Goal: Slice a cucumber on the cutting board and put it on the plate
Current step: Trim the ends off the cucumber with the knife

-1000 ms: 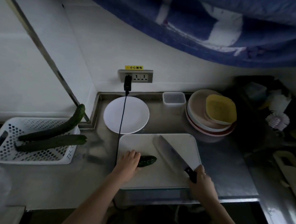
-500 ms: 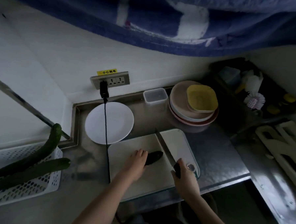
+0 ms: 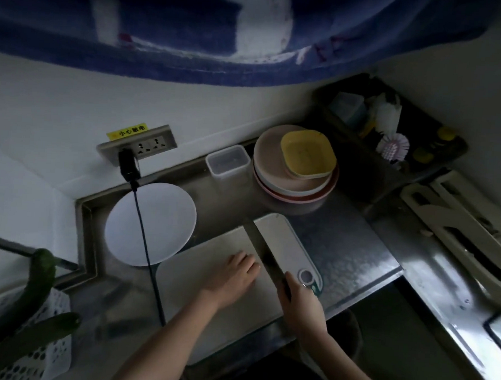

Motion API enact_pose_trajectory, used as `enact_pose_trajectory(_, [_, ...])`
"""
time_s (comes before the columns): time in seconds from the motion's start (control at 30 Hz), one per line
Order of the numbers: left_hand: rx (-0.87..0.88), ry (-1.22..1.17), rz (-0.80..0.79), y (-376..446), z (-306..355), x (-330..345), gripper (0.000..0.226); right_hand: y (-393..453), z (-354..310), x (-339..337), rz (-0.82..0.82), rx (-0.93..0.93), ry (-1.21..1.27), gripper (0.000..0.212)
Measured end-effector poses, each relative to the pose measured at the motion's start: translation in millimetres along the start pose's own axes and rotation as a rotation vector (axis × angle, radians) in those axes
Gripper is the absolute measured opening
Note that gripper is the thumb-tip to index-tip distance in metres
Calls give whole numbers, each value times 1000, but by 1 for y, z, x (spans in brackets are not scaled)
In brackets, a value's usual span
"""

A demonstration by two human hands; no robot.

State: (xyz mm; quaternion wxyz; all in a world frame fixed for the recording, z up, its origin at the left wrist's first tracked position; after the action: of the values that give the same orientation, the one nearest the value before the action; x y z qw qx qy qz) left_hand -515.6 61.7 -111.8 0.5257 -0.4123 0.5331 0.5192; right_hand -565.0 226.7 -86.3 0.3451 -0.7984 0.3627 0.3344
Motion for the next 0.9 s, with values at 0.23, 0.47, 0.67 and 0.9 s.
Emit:
enact_pose_trajectory(0.23, [42,15,185,-8,-5,11,24,-6,-6,1,-28,-77,-48,16])
enact_pose_trajectory(0.47, [23,-5,199,-12,-6,14,26,-7,-7,6,-43,-97,-99,18])
enact_pose_trajectory(0.67, [24,5,207,-11,2,5,24,-6,0,15,-78,-72,-98,19])
enact_pose_trajectory(0.9, [-65,-67,181,-18,-4,7,21,-1,3,20,-138,-50,-135,15])
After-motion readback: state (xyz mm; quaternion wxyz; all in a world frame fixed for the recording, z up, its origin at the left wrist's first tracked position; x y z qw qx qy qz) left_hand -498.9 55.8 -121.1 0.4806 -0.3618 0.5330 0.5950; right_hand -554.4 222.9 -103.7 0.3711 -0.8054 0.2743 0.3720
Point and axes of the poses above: each hand's wrist, its own y-axis towards the middle knuckle, its own x-axis out of the palm, z = x × y, the point moved 2 cm from there along y, towards the middle knuckle, and after that the axes turned 3 degrees about z, right-handed, at the moved point
